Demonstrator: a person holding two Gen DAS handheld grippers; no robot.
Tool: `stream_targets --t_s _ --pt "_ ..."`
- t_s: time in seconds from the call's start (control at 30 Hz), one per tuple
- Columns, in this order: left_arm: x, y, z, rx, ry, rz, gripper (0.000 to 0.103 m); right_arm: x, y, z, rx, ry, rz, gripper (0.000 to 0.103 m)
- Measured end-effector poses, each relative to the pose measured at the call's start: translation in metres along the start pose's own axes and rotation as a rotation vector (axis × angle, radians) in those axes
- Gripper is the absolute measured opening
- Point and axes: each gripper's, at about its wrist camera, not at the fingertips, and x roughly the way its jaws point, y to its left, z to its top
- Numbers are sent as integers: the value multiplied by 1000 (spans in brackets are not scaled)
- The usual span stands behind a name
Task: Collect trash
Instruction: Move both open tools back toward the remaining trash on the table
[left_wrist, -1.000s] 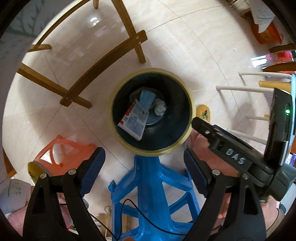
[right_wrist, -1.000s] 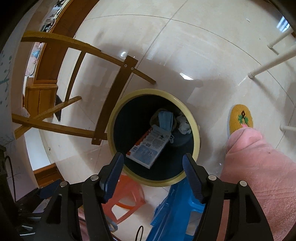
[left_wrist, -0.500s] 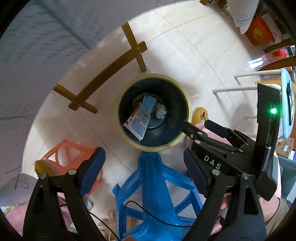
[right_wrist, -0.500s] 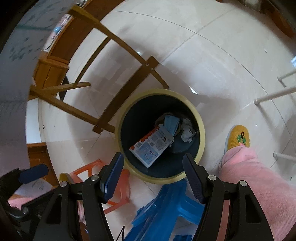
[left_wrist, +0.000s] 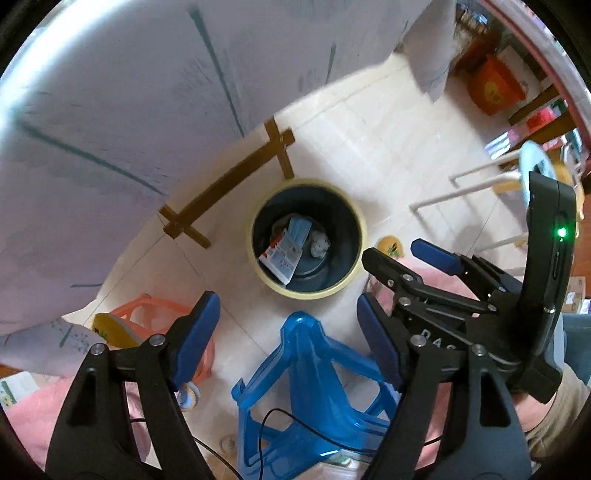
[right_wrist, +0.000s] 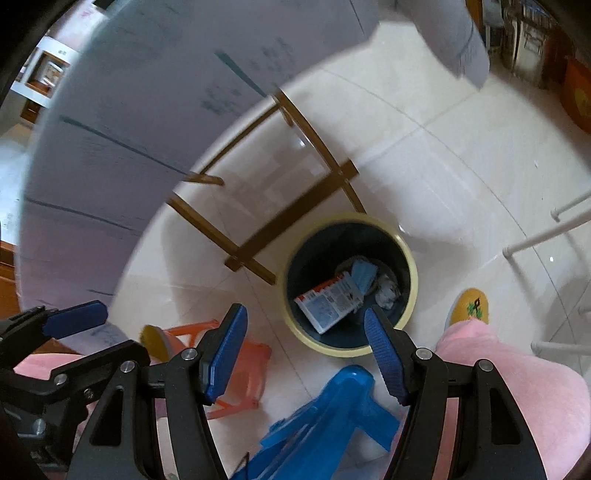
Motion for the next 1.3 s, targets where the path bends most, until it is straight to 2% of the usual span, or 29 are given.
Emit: stream_targets --t_s 0.17,0.27,0.5,0.77,1.0,1.1,1.3 --pt "-51 14 -20 -65 -91 -30 74 -59 23 8 -11 -86 23 67" --pt "-81 26 -30 -114 -148 -22 74 -93 42 15 -38 -131 36 67" --pt "-151 44 -35 -209 -286 -11 74 -163 92 28 -132 -221 82 67" --pt "-224 52 -36 -253 -412 26 74 -234 147 46 -256 -304 121 67" --pt "-276 77 -30 -283 -468 68 74 -278 199 74 -365 -338 120 67" --pt "-294 99 -23 -310 -483 65 74 -292 225 93 -409 -344 120 67" --pt "-321 157 13 -370 -487 41 74 -310 272 144 -451 -344 146 68"
